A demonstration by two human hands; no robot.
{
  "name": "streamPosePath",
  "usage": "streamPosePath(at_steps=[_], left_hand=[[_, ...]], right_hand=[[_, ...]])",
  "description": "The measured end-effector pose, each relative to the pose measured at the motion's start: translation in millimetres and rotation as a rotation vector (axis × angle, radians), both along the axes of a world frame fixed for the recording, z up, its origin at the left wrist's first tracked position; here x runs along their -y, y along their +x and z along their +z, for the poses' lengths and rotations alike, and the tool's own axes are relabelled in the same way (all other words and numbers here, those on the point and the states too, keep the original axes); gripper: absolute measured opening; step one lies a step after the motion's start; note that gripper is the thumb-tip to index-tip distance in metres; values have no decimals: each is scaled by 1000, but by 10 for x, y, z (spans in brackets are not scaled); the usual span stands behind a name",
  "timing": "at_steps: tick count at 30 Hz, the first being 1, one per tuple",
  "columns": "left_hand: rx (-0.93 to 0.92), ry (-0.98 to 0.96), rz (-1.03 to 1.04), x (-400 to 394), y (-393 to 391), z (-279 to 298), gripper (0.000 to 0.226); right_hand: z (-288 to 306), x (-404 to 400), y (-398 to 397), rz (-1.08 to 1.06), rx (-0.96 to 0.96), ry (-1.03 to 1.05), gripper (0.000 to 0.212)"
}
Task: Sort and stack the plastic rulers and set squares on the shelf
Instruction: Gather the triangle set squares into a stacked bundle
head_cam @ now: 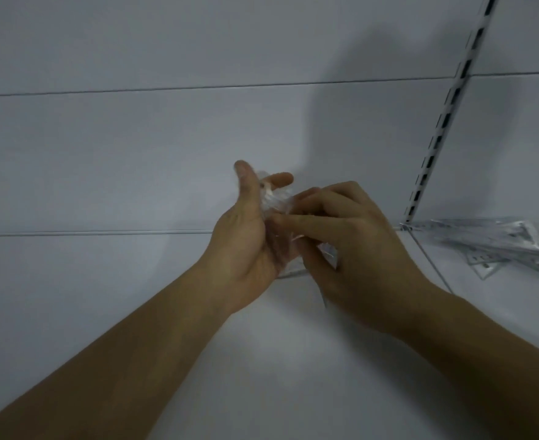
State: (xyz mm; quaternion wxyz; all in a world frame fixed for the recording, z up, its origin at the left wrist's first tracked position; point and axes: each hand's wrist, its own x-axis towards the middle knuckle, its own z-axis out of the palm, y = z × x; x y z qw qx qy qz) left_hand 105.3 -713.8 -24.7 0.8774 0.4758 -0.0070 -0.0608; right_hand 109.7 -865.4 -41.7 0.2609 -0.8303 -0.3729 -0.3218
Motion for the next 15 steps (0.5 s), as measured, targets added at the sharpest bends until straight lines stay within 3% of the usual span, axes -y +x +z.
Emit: streamPosePath(at_steps=[2, 4, 6, 11, 15], left_hand=[[80, 73, 53, 7, -10, 25, 41], [166, 179, 163, -18, -15, 56, 35], [206, 273, 265, -74, -18, 96, 41], [132, 323, 288, -161, -18, 119, 64], [87, 280, 236, -197, -9, 59, 69]], right_hand=[[11, 12, -13, 17, -74, -22, 39], [83, 67, -24, -5, -184, 56, 40], [151, 174, 9, -71, -262, 55, 36], [165, 339, 103, -287, -487, -428, 66], [170, 336, 148, -289, -481, -376, 57]])
